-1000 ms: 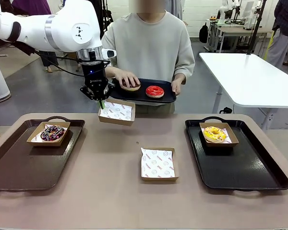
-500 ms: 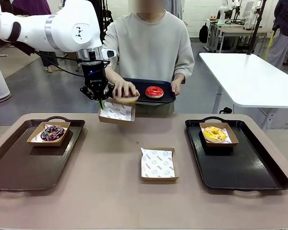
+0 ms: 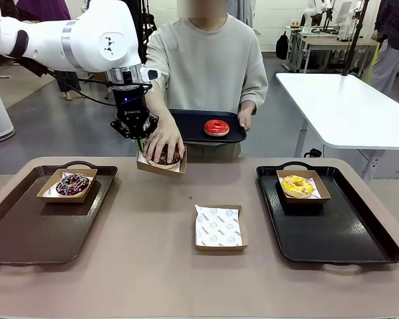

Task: Individually package the donuts and arrange them on the tray.
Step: Place the picked Paper togo box on the Handle tray while simultaneously picking up another Paper togo box from the table with the other hand.

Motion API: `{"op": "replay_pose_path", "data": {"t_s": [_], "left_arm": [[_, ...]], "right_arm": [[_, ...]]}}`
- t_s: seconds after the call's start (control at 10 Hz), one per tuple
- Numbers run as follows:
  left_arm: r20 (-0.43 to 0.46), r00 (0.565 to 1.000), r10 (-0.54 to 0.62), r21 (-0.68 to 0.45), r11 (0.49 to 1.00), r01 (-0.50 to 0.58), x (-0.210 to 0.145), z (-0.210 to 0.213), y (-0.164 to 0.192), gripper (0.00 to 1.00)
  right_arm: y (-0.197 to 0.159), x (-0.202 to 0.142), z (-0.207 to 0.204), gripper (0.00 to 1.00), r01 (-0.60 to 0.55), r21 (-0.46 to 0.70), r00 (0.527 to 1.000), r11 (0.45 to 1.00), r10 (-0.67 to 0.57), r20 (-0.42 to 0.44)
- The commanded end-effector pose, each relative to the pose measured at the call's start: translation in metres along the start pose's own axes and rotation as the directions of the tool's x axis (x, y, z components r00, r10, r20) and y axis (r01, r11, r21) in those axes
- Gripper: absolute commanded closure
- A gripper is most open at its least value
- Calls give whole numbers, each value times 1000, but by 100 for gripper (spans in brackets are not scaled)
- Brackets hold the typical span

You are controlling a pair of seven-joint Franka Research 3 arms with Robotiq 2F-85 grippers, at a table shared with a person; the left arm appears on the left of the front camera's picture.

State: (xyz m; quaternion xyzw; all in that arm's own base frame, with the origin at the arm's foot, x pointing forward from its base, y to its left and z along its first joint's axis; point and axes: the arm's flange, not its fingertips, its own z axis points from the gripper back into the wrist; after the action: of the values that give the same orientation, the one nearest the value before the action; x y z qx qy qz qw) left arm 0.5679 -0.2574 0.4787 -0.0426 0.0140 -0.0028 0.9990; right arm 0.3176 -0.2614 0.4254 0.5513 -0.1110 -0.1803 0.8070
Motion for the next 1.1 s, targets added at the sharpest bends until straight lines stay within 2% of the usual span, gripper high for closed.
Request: {"op": "replay_pose_path", "data": {"t_s": [0.0,1.0], "left_arm": [[-1,1000,-2,2,1000,2,-3,0,2,100],[-1,1000,-2,2,1000,2,-3,0,2,100]], "right_arm": [[1,1,1,0,6,-4,1000,1000,-6,5],[1,1,1,0,6,-4,1000,1000,-6,5]]}}
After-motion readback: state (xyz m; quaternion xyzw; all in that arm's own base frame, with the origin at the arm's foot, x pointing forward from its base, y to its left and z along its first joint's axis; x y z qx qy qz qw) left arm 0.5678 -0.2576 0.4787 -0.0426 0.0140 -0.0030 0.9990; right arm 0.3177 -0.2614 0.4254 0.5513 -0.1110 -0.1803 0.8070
